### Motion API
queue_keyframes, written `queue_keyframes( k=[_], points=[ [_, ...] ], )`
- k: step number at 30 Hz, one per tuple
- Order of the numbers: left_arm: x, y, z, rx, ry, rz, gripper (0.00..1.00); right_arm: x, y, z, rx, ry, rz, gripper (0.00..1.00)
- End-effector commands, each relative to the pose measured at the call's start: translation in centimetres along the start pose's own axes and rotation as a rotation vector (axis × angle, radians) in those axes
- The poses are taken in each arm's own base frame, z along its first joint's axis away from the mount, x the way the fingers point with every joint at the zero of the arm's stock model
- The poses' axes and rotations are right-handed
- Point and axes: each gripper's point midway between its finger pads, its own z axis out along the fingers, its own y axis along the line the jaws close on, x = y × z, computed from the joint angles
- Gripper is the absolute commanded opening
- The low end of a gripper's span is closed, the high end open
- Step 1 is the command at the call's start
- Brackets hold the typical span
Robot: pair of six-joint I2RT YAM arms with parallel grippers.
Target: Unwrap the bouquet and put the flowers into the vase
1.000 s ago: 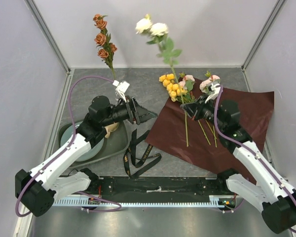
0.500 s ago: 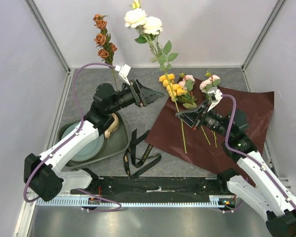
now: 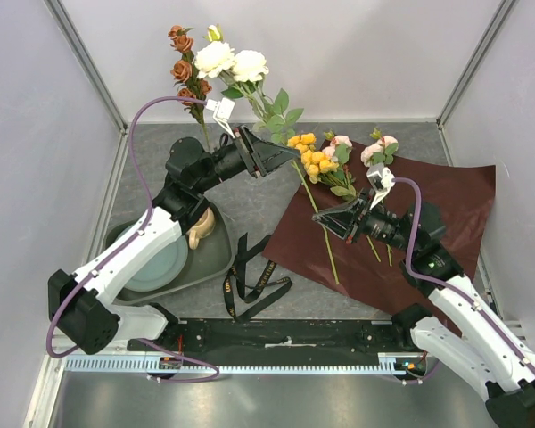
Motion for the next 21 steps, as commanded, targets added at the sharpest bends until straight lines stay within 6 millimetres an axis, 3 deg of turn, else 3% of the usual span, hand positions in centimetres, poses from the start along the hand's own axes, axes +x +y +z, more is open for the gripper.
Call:
queue_keyframes(
  k=[1, 4, 11, 13, 16, 21],
  points=[
    [-1.9, -1.7, 0.3, 0.027, -0.042, 0.050, 0.51, -0.9, 0.6, -0.2, -0.011, -0.031, -0.064, 0.00],
    [-2.1, -1.8, 0.2, 0.026, -0.044, 0.056, 0.49, -0.8, 0.6, -0.2, -0.016, -0.026, -0.065, 0.00],
    [-2.4, -2.3, -0.1, 0.031, -0.040, 0.073, 0.26, -0.7, 0.4, 0.0, -0.009, -0.020, -0.068, 0.00],
    [-2.2, -2.3, -0.2, 0.026, -0.030, 0.076, 0.25, -0.8, 0.4, -0.1, -0.005, -0.023, -0.071, 0.00],
    [-1.8, -2.0, -0.2, 0.011, -0.006, 0.071, 0.31, -0.8, 0.3, -0.1, 0.000, -0.025, -0.071, 0.00],
    [-1.6, -1.4, -0.7, -0.028, -0.003, 0.058, 0.52, -1.1, -0.4, -0.3, 0.045, -0.046, -0.078, 0.00]
  ],
)
